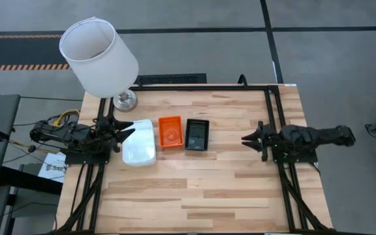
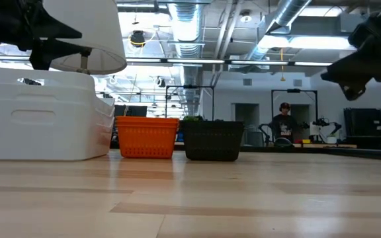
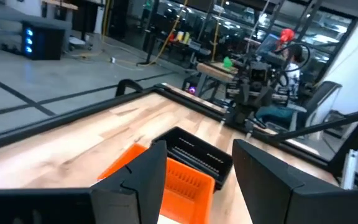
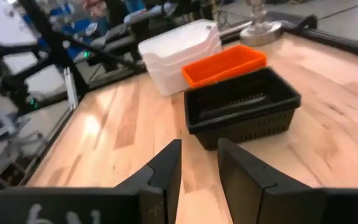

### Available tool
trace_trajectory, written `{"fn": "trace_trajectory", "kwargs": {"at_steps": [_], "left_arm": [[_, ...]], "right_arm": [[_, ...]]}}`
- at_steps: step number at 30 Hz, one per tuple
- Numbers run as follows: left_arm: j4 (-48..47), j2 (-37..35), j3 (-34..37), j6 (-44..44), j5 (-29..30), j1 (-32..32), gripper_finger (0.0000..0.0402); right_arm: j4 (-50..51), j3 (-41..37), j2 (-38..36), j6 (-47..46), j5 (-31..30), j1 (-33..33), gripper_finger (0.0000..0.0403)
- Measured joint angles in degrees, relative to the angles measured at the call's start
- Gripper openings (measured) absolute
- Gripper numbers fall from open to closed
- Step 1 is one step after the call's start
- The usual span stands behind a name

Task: Stack baskets by color
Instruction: Return to Home Position

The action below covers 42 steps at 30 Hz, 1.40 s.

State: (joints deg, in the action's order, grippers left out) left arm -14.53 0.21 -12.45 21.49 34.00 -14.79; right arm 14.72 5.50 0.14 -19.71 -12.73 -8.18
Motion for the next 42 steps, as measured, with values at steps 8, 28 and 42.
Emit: {"fn": "trace_trajectory", "kwargs": {"at_steps": [8, 28, 42], "left_arm": [[-4.1, 0.0, 1.1, 4.5, 2.3, 0.0, 0.0171], [12.5, 0.2, 10.4, -11.5, -30.3, 0.0, 0.0171], [12.7, 0.0, 10.5, -14.1, -30.9, 0.1, 0.0171]], "right_arm": [[0.6, 0.0, 0.1, 6.0, 8.1, 12.0, 0.0127], [0.7, 0.0, 0.2, 6.5, 8.3, 18.4, 0.0127], [0.6, -0.1, 0.2, 6.6, 8.3, 18.4, 0.0127]]}}
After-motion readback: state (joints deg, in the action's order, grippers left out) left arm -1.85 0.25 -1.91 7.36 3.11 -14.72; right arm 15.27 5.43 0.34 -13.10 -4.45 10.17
